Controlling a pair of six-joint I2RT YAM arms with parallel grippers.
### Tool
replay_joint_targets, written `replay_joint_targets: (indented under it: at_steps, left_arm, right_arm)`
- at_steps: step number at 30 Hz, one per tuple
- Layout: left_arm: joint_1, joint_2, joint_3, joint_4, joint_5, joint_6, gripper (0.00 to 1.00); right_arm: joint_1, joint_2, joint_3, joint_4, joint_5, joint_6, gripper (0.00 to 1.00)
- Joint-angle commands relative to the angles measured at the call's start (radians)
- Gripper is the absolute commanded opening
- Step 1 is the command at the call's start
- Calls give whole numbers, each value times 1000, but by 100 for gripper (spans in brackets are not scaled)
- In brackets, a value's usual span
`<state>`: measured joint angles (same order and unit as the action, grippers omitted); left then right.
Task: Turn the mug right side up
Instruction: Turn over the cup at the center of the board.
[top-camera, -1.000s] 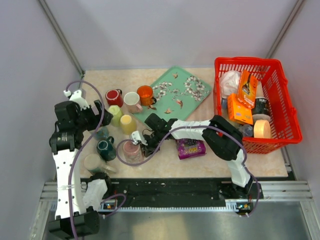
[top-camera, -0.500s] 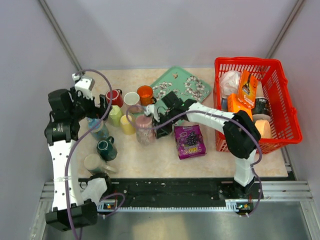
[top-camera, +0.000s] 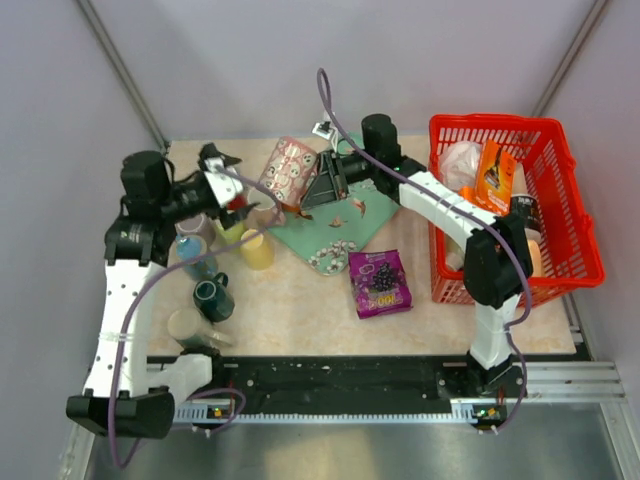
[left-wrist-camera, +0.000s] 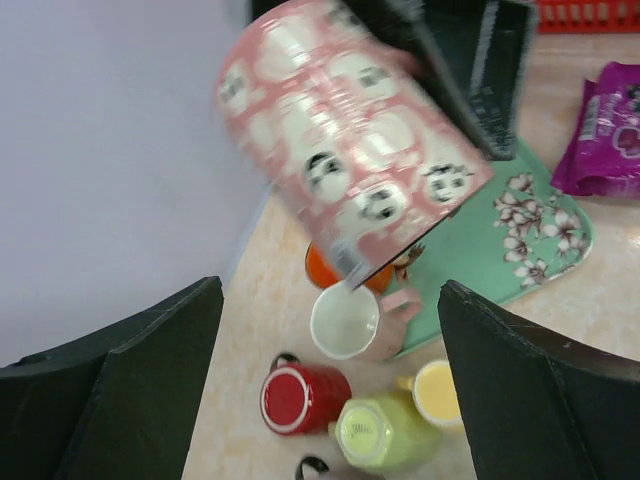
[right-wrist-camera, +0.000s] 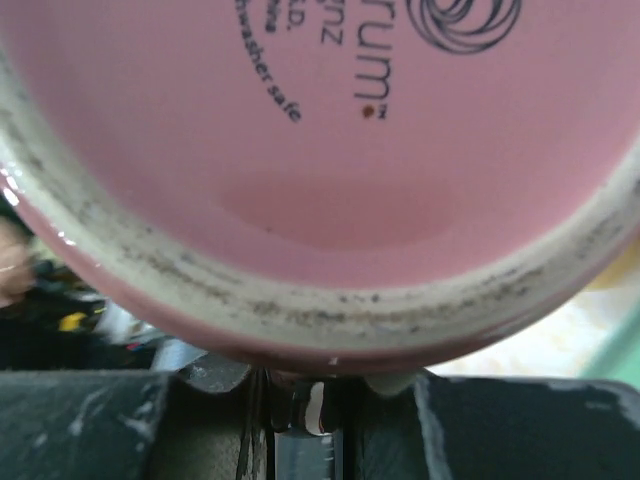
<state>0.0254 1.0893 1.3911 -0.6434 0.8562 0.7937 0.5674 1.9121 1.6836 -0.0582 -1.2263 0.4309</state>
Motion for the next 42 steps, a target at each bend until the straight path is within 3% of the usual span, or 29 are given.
replay_joint_targets:
  at_steps: [1,8,15,19,23,26,29,32,36,38,42]
  left_arm:
    - [-140,-81,-124,169,-22,298,93]
    - [-228,-121,-288,448,-160,354,81]
    - [-265,-123,-408,737,-258,340,54]
    - [-272,-105,-396,746,-273,312,41]
    - [-277,-95,-373,680,-263,271,24]
    - [-286,-104,-386,660,-256,266,0]
    - [-300,-115,-408,679,-261,265,0]
    - [-309,-114,-409,709,-273,230,0]
    - [-314,-114,-402,752,-281,158,0]
    - [-314,-112,-397,752,-273,139,0]
    - [-314,-123,-391,768,-255,33,0]
  right_arm:
    - [12,11,16,491,-278,449,0]
    - [12,24,-7,609,-338,569,0]
    - [14,39,-1,630,-349,606,0]
    - [15,53,13,603,-340,600,0]
    - [12,65,21,594,-337,600,8]
    - [12,73,28,584,-337,598,9]
    - [12,85,40,571,-345,598,11]
    - [12,99,54,558,-340,600,22]
    - [12,110,67,555,-337,605,27]
    - [11,114,71,555,-337,606,22]
    - [9,114,68,584,-335,621,1]
